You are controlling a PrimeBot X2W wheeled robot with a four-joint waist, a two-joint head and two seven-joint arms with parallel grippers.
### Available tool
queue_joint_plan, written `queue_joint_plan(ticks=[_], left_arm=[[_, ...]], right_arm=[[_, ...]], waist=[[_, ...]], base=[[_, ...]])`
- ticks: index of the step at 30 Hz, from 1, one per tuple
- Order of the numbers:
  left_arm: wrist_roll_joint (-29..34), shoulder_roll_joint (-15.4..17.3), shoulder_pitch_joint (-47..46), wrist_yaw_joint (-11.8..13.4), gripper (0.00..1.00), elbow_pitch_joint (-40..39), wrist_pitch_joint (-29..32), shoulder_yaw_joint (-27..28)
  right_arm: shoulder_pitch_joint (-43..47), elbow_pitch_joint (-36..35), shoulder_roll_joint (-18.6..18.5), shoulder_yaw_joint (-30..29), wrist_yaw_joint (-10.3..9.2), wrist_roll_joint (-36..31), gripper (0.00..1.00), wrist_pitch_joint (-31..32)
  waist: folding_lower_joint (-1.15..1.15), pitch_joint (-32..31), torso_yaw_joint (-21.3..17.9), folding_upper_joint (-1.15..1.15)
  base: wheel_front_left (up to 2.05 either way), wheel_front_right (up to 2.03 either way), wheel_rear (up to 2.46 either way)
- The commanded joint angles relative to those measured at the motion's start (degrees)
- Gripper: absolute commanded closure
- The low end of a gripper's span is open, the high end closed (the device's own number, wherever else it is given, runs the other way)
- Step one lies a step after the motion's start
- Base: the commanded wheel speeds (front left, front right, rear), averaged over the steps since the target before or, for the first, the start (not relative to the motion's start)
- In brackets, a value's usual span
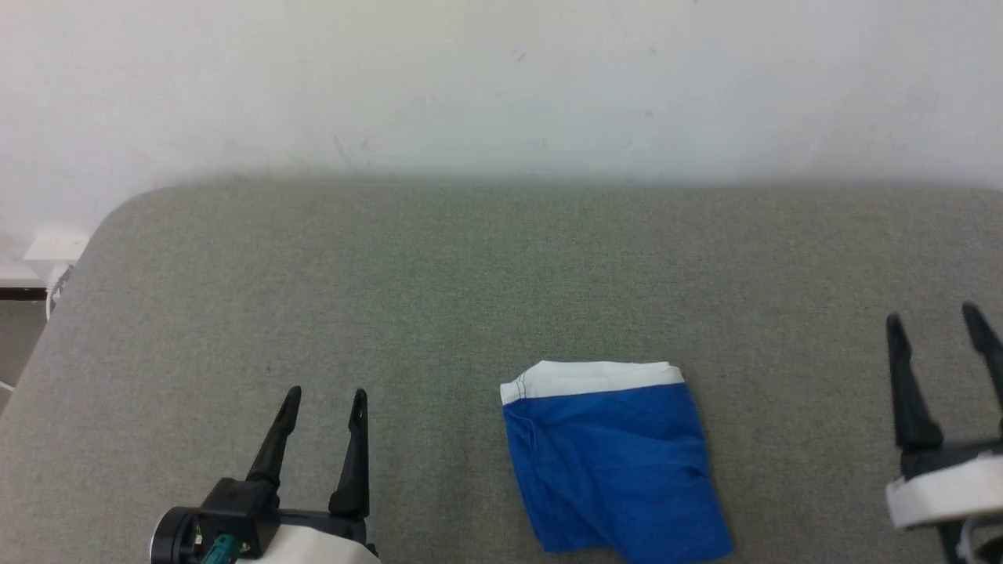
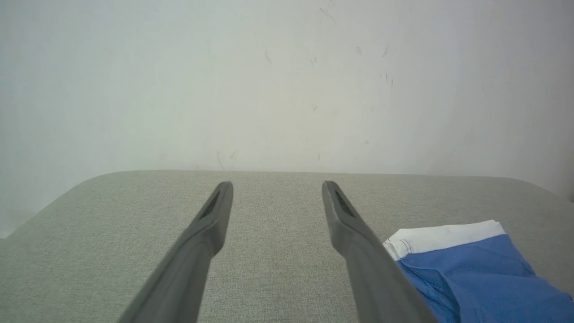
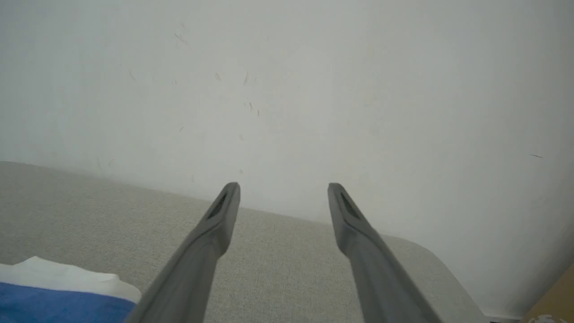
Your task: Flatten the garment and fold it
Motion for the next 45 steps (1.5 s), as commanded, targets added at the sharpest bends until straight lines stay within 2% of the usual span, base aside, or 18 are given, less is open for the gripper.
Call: queue_joint_plan(ticks=[1,8,16,18,25,28,32,35,45], left_arm=[[-0.2,-0.2,-0.3,-0.1,0.0,-0.2,-0.3,0.3],[0.1,-0.2,0.3,-0.1,0.0,-0.5,-0.3,0.4],[0.3,-0.2,0.2,0.1,0.0,-0.9,-0.3,-0.4],[0.4,-0.2,-0.2,0.0,0.0,-0.9,-0.3,-0.6],[0.7,-0.2,-1.6,-0.2,0.0,-0.2,-0.3,-1.6],[0.7,-0.2,-2.4,-0.2,0.0,0.1,-0.3,-2.1],[0.7,-0.2,-3.5,-0.1,0.0,0.4,-0.3,-2.7],[0.7,-0.2,-4.3,-0.1,0.0,0.7,-0.3,-3.4],[0.5,-0.2,-5.8,0.4,0.0,1.5,-0.3,-4.7]], right_arm=[[2.0,-1.3,2.0,-0.4,-0.05,-0.5,0.0,-1.0],[8.6,-3.7,6.0,0.2,-0.05,-2.4,0.0,-2.4],[9.1,-2.3,4.4,3.5,-0.05,-0.1,0.0,-2.1],[8.9,-2.0,3.1,5.6,-0.05,3.1,0.0,0.4],[6.7,-3.1,-5.0,15.7,-0.05,15.1,0.0,15.9],[4.3,-2.5,-7.3,18.4,-0.05,20.7,0.0,21.4],[0.6,0.3,-8.2,20.5,-0.05,25.9,0.0,27.3],[-1.9,4.5,-6.8,20.9,-0.05,30.0,0.0,31.8],[-7.2,13.1,-5.1,25.0,-0.05,33.1,0.0,36.6]], waist=[[0.0,0.4,-0.2,0.0],[0.0,0.4,-0.6,0.0],[0.0,1.1,-0.1,0.0],[0.0,1.7,0.2,0.0],[0.0,5.0,1.8,0.0],[0.0,6.6,2.7,0.0],[0.0,8.4,4.1,0.0],[0.0,9.5,5.2,0.0],[0.0,11.3,8.3,0.0]], base=[[0.0,0.0,0.0],[0.0,0.0,0.0],[0.0,0.0,0.0],[0.0,0.0,0.0],[0.0,0.0,0.0],[0.0,0.0,0.0],[0.0,0.0,0.0],[0.0,0.0,0.0],[0.0,0.0,0.0]])
